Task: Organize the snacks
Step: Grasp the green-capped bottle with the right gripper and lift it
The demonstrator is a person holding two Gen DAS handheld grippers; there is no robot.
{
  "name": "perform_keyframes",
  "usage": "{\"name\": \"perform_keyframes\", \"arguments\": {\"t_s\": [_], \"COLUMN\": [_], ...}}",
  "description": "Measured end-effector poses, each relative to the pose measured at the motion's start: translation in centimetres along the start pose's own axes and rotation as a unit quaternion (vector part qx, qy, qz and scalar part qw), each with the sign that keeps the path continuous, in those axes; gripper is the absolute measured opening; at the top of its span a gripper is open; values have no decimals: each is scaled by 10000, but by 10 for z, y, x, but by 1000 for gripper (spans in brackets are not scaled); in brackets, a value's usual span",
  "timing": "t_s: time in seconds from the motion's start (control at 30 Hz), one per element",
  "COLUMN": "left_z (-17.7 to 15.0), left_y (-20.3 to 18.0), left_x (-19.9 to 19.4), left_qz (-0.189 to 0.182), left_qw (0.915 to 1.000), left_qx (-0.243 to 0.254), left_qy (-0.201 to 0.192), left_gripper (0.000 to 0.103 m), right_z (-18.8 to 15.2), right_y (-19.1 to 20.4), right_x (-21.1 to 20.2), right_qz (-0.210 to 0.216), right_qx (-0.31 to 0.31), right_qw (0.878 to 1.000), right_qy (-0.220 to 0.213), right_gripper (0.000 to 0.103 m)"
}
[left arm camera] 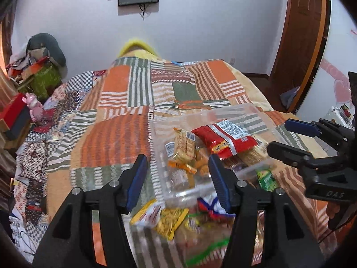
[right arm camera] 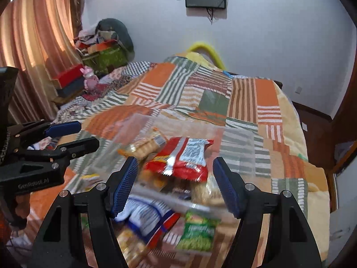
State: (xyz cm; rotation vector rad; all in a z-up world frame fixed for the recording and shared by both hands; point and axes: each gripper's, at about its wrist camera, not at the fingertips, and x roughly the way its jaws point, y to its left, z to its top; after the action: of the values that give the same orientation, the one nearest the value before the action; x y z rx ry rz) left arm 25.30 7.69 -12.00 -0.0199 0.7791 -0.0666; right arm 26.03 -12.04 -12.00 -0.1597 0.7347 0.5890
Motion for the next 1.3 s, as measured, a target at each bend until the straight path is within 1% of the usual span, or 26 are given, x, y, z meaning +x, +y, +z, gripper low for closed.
{"name": "perform_keyframes", "arguments": {"t_s": [0.1,0.23,0.37,0.5,0.7,0.93,1.03,1.1,1.3], "left_z": [-13,-37,-63,-90,-124,-144,-148,-149,-148], "left_y": [2,0,-4,-5,-6,-1,0,1,-1], "left_x": [-27,-57,-79,-92,-100,-98,-94,-91,-79], "left_qz": [40,162,269,209,165,57,61,49,22], "left_qw": [9999,9998,9994,9997,9997,9990,9986,9984,9977], "left_qx": [-32,7,140,79,3,-191,-220,-244,-240], "left_qy": [-116,-150,-142,-49,163,397,480,516,629], "left_gripper": [63,66,68,69,69,69,69,69,69], "right_z": [-10,-33,-58,-85,-121,-146,-153,-159,-155], "right_y": [8,24,41,60,91,119,127,128,128], "right_x": [-16,-35,-44,-44,-28,3,15,16,14], "right_qz": [82,260,431,682,909,1118,1072,979,1036], "right_qx": [-16,10,-48,-59,-243,-474,-614,-695,-686], "right_qw": [10000,9997,9990,9969,9918,9817,9785,9794,9806], "right_qy": [-45,-13,142,380,859,1464,1653,1625,1514], "right_gripper": [67,67,67,67,65,55,50,46,44]}}
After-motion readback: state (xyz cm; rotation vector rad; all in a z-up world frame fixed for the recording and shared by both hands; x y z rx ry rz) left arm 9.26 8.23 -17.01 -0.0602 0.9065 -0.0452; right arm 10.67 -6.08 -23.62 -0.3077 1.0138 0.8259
